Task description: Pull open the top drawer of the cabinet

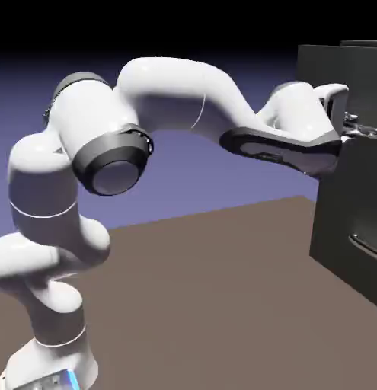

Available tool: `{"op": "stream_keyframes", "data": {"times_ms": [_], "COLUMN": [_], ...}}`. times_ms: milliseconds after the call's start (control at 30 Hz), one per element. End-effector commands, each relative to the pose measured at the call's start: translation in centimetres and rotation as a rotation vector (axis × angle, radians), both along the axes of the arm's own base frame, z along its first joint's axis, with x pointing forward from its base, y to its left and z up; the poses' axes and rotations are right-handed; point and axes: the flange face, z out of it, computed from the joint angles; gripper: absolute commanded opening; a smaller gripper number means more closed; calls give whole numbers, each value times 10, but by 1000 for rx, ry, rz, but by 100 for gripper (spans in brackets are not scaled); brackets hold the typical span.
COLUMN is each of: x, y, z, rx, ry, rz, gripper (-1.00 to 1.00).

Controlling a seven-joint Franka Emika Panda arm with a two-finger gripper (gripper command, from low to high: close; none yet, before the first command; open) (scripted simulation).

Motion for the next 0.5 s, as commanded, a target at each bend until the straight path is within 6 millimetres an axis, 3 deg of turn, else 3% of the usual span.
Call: {"op": "stream_keyframes", "data": {"times_ms": [0, 467], "x": [-6, -92], "y": [0, 0], "z": [0, 0], "rx": [0, 0], "ry": [0, 0], "rz": [0, 0], "gripper": [-100, -100]}}
